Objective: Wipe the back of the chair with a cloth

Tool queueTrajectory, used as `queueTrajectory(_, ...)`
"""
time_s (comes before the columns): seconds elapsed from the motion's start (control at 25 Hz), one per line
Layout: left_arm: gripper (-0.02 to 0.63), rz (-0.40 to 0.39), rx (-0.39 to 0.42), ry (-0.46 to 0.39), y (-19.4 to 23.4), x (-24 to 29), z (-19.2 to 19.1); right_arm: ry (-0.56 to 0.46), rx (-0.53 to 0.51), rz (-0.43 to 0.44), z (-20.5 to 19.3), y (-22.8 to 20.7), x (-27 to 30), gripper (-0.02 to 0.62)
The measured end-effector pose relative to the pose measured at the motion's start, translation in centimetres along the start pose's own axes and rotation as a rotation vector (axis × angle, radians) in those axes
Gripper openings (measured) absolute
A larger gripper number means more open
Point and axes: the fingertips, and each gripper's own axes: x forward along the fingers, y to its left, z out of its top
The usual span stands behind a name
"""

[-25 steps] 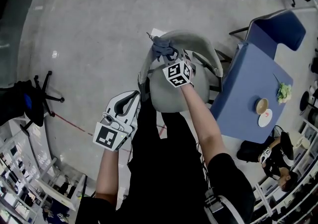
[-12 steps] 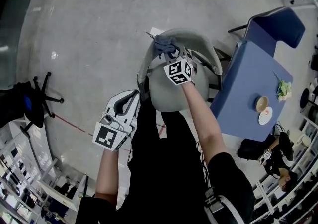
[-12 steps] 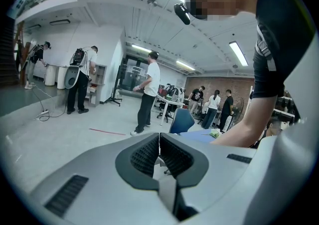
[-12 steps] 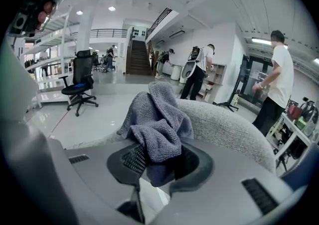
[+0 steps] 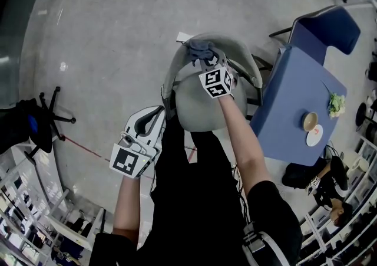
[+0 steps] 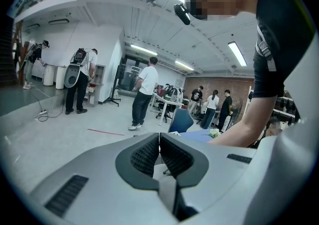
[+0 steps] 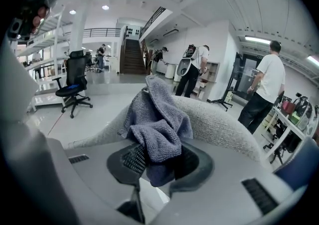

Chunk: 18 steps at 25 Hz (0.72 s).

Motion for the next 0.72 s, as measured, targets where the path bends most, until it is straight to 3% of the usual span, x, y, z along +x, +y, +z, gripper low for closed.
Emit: queueTrajectory(0.72,0.026,-0.026,0.053,0.043,-0.5,0.5,-0.5,0.021,0.093,-0.091,-2.4,-4.8,-2.2,0.124)
